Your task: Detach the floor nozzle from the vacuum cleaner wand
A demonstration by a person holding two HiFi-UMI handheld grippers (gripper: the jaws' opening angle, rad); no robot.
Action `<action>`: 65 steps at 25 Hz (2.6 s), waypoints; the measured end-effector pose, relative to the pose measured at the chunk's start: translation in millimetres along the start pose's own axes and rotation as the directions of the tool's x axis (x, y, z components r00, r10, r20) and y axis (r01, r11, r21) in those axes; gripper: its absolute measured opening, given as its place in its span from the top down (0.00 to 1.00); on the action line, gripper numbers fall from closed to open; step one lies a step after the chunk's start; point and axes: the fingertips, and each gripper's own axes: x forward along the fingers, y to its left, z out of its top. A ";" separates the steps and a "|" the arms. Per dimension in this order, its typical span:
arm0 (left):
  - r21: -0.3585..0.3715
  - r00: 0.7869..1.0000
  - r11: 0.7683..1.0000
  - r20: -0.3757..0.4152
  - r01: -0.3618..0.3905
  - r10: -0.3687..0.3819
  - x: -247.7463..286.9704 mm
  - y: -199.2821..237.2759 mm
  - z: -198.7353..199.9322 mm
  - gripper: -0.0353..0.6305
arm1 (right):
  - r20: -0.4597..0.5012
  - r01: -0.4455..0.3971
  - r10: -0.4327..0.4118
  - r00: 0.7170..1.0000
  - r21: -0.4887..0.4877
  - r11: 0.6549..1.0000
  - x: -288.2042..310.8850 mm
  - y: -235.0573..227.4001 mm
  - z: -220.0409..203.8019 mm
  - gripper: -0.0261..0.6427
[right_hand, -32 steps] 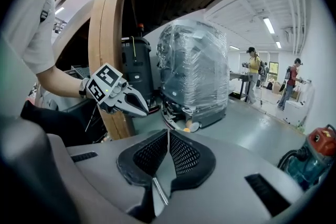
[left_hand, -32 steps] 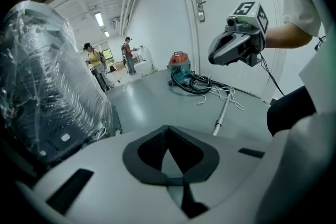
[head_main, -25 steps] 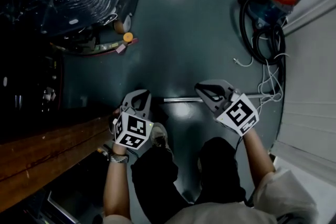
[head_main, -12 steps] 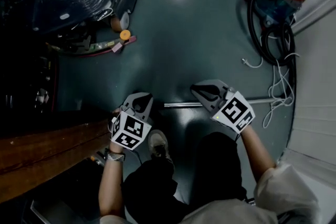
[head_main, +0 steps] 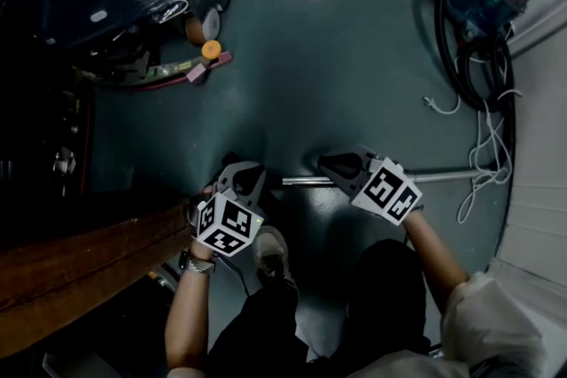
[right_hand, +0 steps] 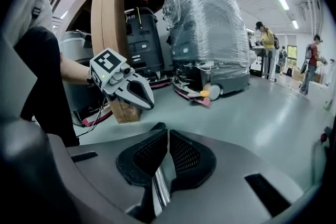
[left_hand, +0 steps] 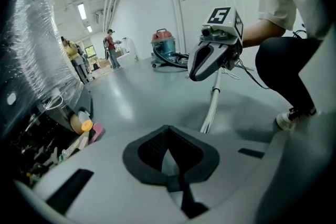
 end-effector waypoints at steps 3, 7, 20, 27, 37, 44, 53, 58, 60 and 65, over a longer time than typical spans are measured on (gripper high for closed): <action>-0.017 1.000 1.000 -0.009 0.004 -0.004 18.4 1.6 -19.5 0.95 | -0.010 -0.008 0.009 1.000 0.021 1.000 16.1 -3.3 -16.0 0.92; -0.043 0.999 0.998 -0.027 0.045 -0.046 35.7 -4.8 -42.6 0.95 | -0.020 -0.040 0.041 0.999 0.038 0.998 32.2 -4.5 -31.1 0.91; -0.023 0.983 0.984 -0.055 0.175 -0.176 62.3 -30.7 -79.0 0.93 | -0.123 -0.156 0.155 0.980 0.007 0.988 56.9 8.9 -84.6 0.71; -0.021 0.968 0.973 -0.099 0.229 -0.230 73.9 -49.9 -93.6 0.77 | -0.231 -0.208 0.203 0.952 0.000 0.978 74.2 17.7 -135.7 0.66; 0.005 0.951 0.963 -0.160 0.270 -0.265 87.8 -54.0 -106.1 0.66 | -0.328 -0.269 0.247 0.912 -0.022 0.963 90.4 26.2 -162.8 0.63; 0.023 0.927 0.946 -0.207 0.323 -0.312 93.9 -60.8 -117.8 0.61 | -0.351 -0.278 0.252 0.902 -0.025 0.960 99.0 27.6 -172.8 0.63; 0.025 0.921 0.944 -0.231 0.328 -0.314 105.7 -61.7 -124.7 0.60 | -0.395 -0.338 0.307 0.866 -0.009 0.941 106.6 34.5 -179.4 0.65; 0.065 0.920 0.951 -0.279 0.303 -0.275 116.6 -65.3 -134.5 0.60 | -0.424 -0.358 0.319 0.847 -0.015 0.933 110.0 41.6 -187.7 0.70; 0.060 0.927 0.959 -0.280 0.277 -0.250 117.5 -64.2 -134.5 0.60 | -0.432 -0.361 0.318 0.844 -0.018 0.932 110.6 42.2 -191.1 0.71; 0.060 0.926 0.967 -0.307 0.247 -0.218 118.7 -63.5 -134.9 0.60 | -0.451 -0.343 0.311 0.836 0.011 0.939 109.6 40.7 -191.2 0.72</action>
